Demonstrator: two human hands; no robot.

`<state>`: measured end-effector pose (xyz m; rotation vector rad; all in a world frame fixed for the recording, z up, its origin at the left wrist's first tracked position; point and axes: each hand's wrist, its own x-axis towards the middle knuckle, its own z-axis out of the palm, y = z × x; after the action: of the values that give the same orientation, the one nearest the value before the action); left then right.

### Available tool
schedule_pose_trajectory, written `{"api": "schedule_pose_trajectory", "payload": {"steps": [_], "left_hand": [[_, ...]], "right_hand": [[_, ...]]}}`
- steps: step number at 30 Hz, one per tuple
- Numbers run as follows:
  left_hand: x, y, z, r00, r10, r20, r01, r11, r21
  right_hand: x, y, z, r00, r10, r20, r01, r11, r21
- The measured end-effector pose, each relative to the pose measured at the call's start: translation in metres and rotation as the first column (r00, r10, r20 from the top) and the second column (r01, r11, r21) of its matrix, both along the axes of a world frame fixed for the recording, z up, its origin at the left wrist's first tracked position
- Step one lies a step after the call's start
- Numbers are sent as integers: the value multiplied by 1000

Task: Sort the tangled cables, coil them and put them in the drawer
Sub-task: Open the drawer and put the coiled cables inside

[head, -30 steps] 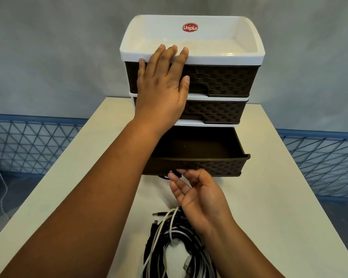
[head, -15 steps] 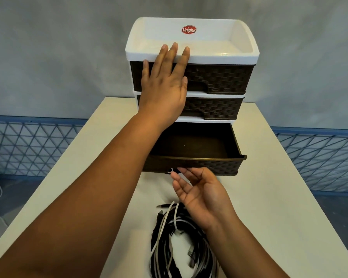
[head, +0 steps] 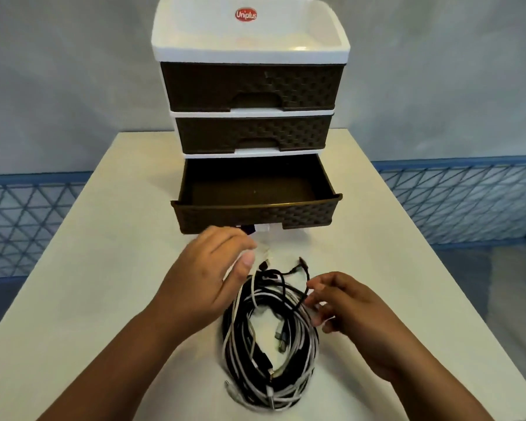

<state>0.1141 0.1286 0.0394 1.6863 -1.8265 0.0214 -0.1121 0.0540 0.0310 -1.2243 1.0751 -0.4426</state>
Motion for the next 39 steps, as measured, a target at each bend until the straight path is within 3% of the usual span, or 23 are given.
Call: {"api": "schedule_pose_trajectory", "payload": {"steps": [3, 6, 9, 11, 14, 16, 20, 24, 30, 39], "left_hand": [[-6, -1, -16, 1000, -21, -14, 25, 946, 323], [-6, -11, -30, 1000, -25, -16, 30, 861, 508], [-4, -29, -41, 999, -33, 1, 26, 804, 594], [-5, -40, -46, 998, -62, 30, 26, 745, 667], [-8, -49, -49, 994, -102, 41, 44, 713, 700], [-8, -50, -49, 995, -103, 12, 65, 704, 707], [-6, -51, -50, 996, -72, -59, 92, 692, 716], [0, -45, -50, 982, 25, -187, 121, 678, 725], [2, -24, -50, 946, 149, -289, 85, 746, 661], [-7, 4, -1, 927, 165, -337, 41, 848, 528]], "right_hand": [[-14, 13, -10, 979, 9, -204, -35, 991, -125], [-25, 26, -18, 886, 28, -463, -149, 962, -229], [-31, 41, -18, 761, 161, -628, -269, 960, -81], [-30, 56, -19, 758, 242, -606, -260, 964, 60], [-20, 80, -28, 759, 232, -608, -267, 963, 34], [-10, 93, -38, 803, 161, -574, -208, 978, -17], [5, 103, -47, 917, -10, -398, 27, 999, 35], [10, 106, -50, 949, -151, -275, 186, 977, 105], [17, 108, -57, 940, -314, -133, 326, 942, 79], [11, 121, -32, 920, -392, 15, 388, 906, -168]]}}
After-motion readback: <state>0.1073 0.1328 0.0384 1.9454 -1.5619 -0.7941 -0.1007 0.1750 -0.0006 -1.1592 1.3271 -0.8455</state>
